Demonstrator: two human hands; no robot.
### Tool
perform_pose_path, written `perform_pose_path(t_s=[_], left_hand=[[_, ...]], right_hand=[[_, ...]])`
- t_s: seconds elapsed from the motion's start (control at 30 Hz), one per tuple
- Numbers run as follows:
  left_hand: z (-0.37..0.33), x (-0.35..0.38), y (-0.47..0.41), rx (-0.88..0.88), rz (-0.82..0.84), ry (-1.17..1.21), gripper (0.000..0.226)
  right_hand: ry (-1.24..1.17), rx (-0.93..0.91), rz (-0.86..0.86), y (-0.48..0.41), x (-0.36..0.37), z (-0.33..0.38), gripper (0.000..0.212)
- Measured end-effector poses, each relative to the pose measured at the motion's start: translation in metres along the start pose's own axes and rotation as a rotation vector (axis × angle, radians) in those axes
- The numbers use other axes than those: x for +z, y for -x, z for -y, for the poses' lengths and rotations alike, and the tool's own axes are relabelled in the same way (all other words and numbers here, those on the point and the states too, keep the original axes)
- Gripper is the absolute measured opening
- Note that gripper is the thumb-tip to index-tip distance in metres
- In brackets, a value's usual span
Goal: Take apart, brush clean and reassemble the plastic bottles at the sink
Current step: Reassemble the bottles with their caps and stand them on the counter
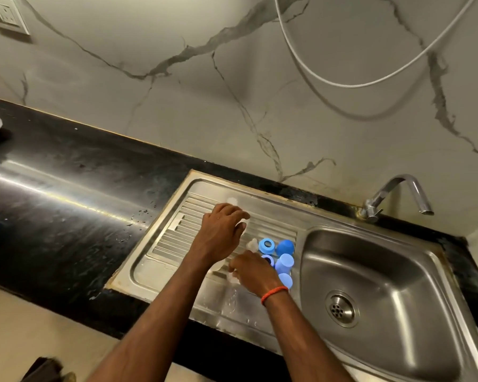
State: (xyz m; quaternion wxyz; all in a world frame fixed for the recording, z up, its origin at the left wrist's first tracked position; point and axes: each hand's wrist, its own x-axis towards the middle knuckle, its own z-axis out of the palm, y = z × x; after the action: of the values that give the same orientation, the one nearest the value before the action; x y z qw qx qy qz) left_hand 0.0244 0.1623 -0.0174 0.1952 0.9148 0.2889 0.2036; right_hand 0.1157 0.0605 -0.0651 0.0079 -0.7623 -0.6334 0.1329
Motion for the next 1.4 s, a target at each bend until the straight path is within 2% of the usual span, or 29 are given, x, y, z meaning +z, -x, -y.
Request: perform_pose_path(t_s=[0.23,0.4,0.47,0.53,0.63,0.83,0.9,1.0,1.07,1.23,1.4], left_hand=[[0.007,0.002,0.007,0.036,-0.013,0.027,0.029],[0.002,-0.001,0.009,-0.023,-0.134,-0.003,0.035],[-0.003,0.0,0.011,-0.105,-0.17,0.105,0.036],[-0.008,-0.001,0.011,-0.201,-0.153,0.364,0.032],[-0.013,-0.002,0.012,-0.302,-0.123,0.643,0.019],[-0.011,-0.003,0.024,-0.396,-0.203,0.774,0.013],[-0.011,-0.003,0.027,-0.392,-0.241,0.771,0.011],[-0.011,-0.003,0.029,-0.388,-0.271,0.788,0.012],[-0.011,-0.003,0.031,-0.391,-0.281,0.78,0.015],[-0.008,-0.002,0.038,-0.407,-0.29,0.743,0.017],[-0.004,-0.001,0.043,-0.413,-0.292,0.709,0.019]], right_hand=[[-0.17,0.11,-0.276,0.01,-0.036,-0.012,0.022],[-0.439,0.082,-0.678,0.025,-0.075,-0.02,0.01],[-0.53,0.074,-0.76,0.028,-0.078,-0.016,0.007],[-0.654,0.097,-0.791,0.03,-0.077,-0.011,0.008],[-0.844,0.154,-0.769,0.032,-0.07,-0.005,0.009],[-1.017,0.176,-0.617,0.043,-0.062,-0.007,0.025],[-0.844,0.256,-0.447,0.043,-0.054,-0.011,0.021],[-0.361,0.319,-0.156,0.043,-0.033,-0.011,0.025],[-0.116,0.341,-0.07,0.044,-0.019,-0.004,0.021],[0.002,0.412,-0.042,0.047,0.005,0.005,0.02],[0.012,0.419,-0.099,0.047,0.015,0.008,0.022]])
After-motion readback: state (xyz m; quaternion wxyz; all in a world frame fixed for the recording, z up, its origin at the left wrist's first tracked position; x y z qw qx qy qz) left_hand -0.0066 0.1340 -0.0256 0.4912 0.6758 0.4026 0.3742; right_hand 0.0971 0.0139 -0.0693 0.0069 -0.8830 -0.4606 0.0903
